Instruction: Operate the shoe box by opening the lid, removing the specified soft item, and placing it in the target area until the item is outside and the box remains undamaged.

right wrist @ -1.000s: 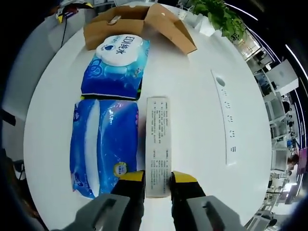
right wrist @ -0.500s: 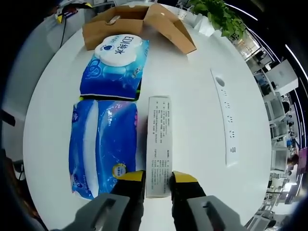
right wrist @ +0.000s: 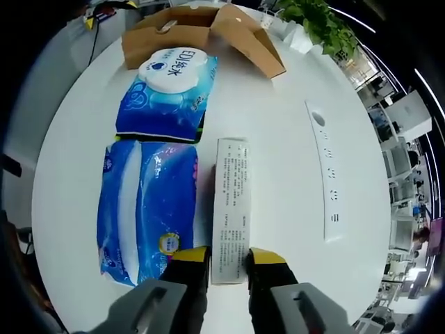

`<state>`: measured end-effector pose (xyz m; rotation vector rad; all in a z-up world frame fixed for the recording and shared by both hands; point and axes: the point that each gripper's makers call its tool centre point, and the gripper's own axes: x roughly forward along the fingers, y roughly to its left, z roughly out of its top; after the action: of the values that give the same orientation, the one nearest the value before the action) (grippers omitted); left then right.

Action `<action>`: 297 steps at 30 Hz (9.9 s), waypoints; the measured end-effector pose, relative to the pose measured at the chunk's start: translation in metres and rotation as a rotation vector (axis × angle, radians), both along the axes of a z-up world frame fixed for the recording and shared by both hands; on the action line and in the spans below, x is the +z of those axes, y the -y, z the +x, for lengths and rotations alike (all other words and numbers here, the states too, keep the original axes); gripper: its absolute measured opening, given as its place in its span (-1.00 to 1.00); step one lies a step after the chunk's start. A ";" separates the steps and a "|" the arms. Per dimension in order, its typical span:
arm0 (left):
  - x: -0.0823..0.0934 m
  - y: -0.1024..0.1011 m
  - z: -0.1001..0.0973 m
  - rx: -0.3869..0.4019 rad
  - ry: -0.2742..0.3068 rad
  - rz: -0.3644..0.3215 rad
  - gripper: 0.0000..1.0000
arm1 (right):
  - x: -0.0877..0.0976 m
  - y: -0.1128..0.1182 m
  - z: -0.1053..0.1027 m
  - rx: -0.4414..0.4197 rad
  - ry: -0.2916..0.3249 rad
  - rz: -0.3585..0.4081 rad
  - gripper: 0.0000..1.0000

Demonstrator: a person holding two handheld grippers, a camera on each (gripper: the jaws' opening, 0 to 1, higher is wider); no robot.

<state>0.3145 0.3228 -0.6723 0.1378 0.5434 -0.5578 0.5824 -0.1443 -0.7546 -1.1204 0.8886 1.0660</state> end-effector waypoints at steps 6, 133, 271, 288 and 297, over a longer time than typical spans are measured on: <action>-0.001 0.000 0.000 -0.001 -0.002 0.002 0.75 | 0.000 0.001 0.001 -0.004 0.001 0.001 -0.64; 0.015 0.005 0.004 -0.068 0.051 -0.003 0.98 | 0.117 -0.121 -0.214 -0.765 0.361 0.750 0.99; -0.105 -0.019 0.178 -0.773 -0.403 0.739 0.09 | 0.095 -0.149 -0.277 -0.962 0.369 0.840 0.91; -0.105 -0.031 0.167 -0.786 -0.455 0.747 -0.30 | 0.093 -0.150 -0.277 -0.955 0.364 0.828 0.87; -0.114 -0.034 0.166 -0.769 -0.462 0.761 -0.47 | 0.093 -0.150 -0.277 -0.955 0.366 0.828 0.86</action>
<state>0.4802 0.3571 -0.7862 0.9877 1.1526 -1.1195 0.3050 0.0058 -0.6614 -0.1057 0.4827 0.3154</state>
